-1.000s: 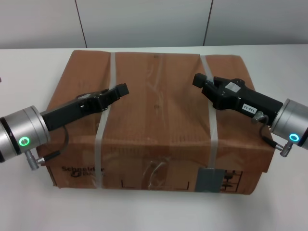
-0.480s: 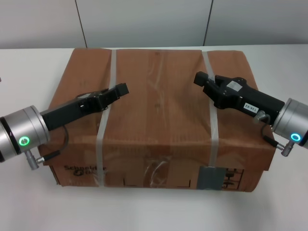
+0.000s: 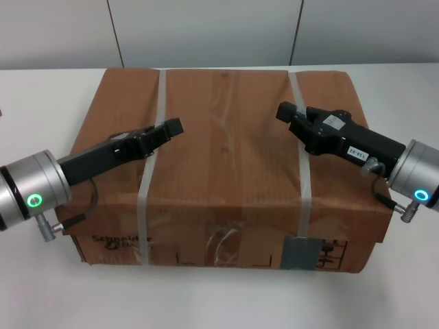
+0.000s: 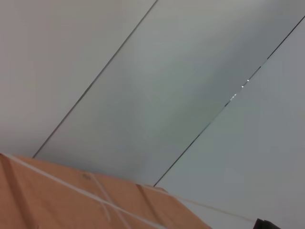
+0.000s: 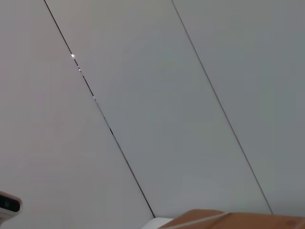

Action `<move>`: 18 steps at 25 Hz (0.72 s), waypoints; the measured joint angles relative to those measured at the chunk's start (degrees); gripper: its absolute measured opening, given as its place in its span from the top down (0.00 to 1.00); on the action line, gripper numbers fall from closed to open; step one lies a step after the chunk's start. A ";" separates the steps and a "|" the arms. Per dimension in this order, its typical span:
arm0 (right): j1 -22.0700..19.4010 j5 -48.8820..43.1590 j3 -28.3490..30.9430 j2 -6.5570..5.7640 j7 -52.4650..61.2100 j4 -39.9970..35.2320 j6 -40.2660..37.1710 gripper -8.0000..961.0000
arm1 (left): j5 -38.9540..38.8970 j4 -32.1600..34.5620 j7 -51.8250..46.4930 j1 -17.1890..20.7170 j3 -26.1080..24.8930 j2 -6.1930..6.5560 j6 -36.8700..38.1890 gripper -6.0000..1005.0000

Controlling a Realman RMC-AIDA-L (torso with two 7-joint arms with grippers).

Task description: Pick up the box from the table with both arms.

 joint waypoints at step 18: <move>0.00 0.00 0.00 0.00 0.00 -0.10 -0.01 0.95 | 0.00 -0.18 0.26 0.00 0.00 0.00 -0.43 0.89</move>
